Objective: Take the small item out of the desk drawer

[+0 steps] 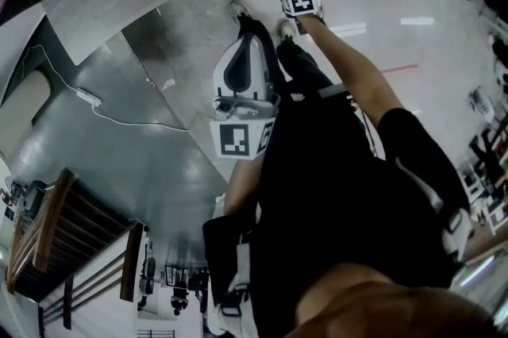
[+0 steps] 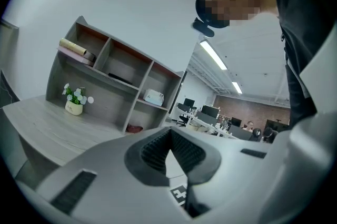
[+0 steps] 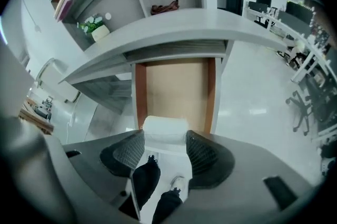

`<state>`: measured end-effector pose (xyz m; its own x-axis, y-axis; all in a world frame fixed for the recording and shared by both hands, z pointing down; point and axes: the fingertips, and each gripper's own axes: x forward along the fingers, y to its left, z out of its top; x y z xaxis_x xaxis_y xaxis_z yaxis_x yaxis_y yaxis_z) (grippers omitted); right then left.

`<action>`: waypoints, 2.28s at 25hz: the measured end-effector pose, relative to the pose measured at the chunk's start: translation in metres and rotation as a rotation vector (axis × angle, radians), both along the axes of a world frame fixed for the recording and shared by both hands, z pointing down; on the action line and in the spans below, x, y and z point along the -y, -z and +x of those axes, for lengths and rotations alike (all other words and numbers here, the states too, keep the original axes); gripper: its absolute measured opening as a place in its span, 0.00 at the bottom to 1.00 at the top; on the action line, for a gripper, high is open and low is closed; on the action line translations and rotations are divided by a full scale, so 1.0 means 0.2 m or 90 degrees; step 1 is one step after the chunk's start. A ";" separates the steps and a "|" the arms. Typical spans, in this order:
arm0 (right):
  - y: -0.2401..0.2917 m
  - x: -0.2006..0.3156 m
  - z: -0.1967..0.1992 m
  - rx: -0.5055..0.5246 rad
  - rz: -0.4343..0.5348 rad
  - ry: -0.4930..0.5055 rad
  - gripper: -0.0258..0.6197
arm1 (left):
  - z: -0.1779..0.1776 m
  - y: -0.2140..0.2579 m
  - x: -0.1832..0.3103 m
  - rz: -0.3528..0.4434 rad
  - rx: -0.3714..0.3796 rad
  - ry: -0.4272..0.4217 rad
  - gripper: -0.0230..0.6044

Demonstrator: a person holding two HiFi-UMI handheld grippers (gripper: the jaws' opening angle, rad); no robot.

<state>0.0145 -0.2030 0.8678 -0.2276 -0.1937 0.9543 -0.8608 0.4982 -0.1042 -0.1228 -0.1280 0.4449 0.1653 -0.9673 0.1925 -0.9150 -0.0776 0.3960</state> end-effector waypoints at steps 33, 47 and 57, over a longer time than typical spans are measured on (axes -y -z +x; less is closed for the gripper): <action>1.47 -0.30 0.12 0.251 0.255 0.043 0.42 | 0.23 0.49 -0.62 0.074 0.097 0.034 0.03; 2.09 -0.51 0.02 0.337 0.370 0.011 0.42 | 0.12 0.55 -0.63 0.102 0.085 -0.016 0.03; 2.41 -0.75 0.07 0.391 0.435 0.024 0.42 | 0.13 0.49 -0.65 0.097 0.077 -0.035 0.03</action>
